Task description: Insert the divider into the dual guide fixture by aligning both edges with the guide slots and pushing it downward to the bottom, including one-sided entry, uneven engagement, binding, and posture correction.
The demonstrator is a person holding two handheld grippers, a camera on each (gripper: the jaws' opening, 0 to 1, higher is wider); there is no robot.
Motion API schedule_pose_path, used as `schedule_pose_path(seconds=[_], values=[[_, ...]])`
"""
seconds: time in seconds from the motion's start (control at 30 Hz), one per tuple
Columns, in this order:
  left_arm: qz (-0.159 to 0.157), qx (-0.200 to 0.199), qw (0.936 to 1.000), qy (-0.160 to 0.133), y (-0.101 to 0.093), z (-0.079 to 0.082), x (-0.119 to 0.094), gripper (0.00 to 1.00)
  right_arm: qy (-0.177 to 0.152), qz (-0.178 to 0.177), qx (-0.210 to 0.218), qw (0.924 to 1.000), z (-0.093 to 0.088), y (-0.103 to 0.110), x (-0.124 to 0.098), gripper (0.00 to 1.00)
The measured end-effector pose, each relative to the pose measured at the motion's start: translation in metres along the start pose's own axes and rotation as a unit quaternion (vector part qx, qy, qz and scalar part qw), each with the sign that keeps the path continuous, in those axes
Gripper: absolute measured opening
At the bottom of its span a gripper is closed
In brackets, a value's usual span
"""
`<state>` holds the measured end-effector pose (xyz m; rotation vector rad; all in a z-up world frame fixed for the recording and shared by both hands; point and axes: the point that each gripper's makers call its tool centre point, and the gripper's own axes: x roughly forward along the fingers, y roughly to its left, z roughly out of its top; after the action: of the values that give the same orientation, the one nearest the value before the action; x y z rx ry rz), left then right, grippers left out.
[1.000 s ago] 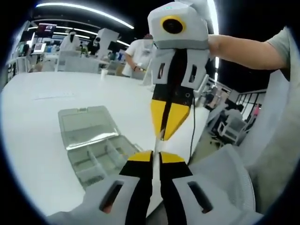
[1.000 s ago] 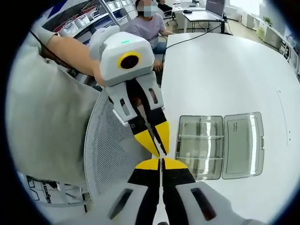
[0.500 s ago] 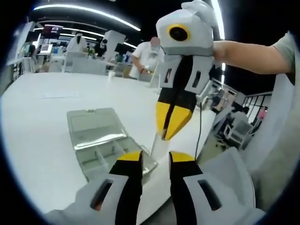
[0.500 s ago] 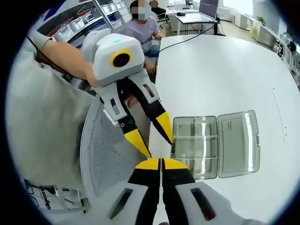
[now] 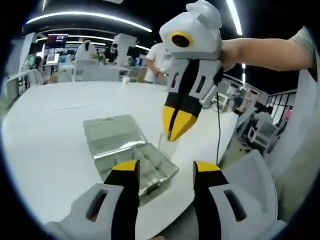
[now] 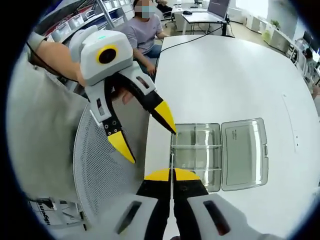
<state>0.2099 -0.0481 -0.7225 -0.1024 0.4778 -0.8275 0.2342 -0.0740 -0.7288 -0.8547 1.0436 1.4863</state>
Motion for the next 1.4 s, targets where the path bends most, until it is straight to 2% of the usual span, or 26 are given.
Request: schedule_pose_path(seconds=[0.17,0.33,0.93,1.4], values=[[0.015,0.012,0.9998,0.009,0.004,-0.003,-0.005,0.51,0.01,-0.013,-0.001,0.9999,0.002,-0.006,0.005,0.0],[0.022,0.022,0.9994,0.016,0.004,-0.004,-0.007,0.54,0.02,-0.027,-0.004,0.9994,0.002,-0.012,0.009,0.0],[0.045,0.008,0.9987,0.025,0.016,-0.012,-0.013,0.69,0.041,-0.054,-0.014,0.9976,0.007,-0.03,0.027,0.0],[0.045,0.003,0.9986,0.029,0.024,-0.016,-0.009,0.71,0.049,-0.05,-0.02,0.9973,0.007,-0.034,0.035,0.0]])
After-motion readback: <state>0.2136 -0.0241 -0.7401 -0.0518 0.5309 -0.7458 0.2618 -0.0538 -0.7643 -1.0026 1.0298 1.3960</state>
